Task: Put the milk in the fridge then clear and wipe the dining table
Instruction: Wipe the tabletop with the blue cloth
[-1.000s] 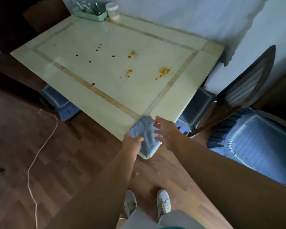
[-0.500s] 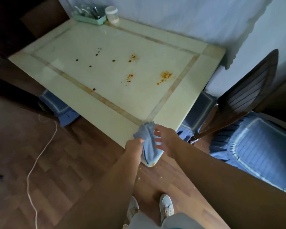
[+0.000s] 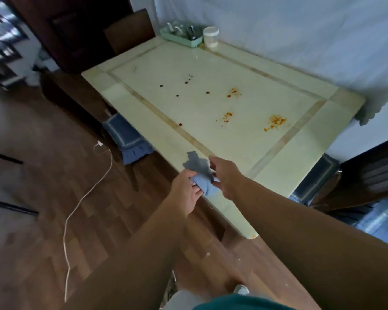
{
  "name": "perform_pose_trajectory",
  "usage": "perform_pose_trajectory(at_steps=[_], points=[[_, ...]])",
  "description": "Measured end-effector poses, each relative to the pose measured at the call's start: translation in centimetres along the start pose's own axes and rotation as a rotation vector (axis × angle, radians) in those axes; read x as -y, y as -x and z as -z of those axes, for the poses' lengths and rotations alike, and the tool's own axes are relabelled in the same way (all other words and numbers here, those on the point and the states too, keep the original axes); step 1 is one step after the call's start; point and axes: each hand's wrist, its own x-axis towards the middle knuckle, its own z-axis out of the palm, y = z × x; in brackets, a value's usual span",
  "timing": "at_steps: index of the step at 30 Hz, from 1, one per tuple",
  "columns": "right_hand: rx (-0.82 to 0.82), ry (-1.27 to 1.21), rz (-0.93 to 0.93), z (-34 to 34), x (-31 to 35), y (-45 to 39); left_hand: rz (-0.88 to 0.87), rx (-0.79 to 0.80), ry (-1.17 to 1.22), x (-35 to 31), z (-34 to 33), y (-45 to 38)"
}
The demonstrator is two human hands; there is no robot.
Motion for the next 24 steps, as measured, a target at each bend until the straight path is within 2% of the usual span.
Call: perform_pose_trajectory(at_steps=[4, 8, 12, 15, 20, 24], points=[[-0.019, -0.022, 0.025, -7.3, 0.8, -1.4, -0.065, 0.080, -0.086, -5.7, 4.3, 0.4], [0.033, -0.111, -0.019, -16.0, 2.0, -1.8, -0.140, 0.077, -0.132, -12.8, 8.7, 1.1], [0.059, -0.147, 0.028, -23.3, 3.0, -2.1, -0.153, 0.066, -0.122, -17.6, 13.2, 1.6], [0.096, -0.135, 0.035, -28.0, 3.3, -2.4, -0.269, 0.072, -0.273, -20.6, 16.2, 1.6], [0.108, 0.016, 0.084, -31.1, 4.3, -2.6, -0.259, 0.083, -0.229, -23.1, 17.9, 0.2], [0.041, 0.160, 0.236, -32.4, 4.8, -4.5, -0.225, 0.118, -0.120, -24.6, 18.7, -1.8]])
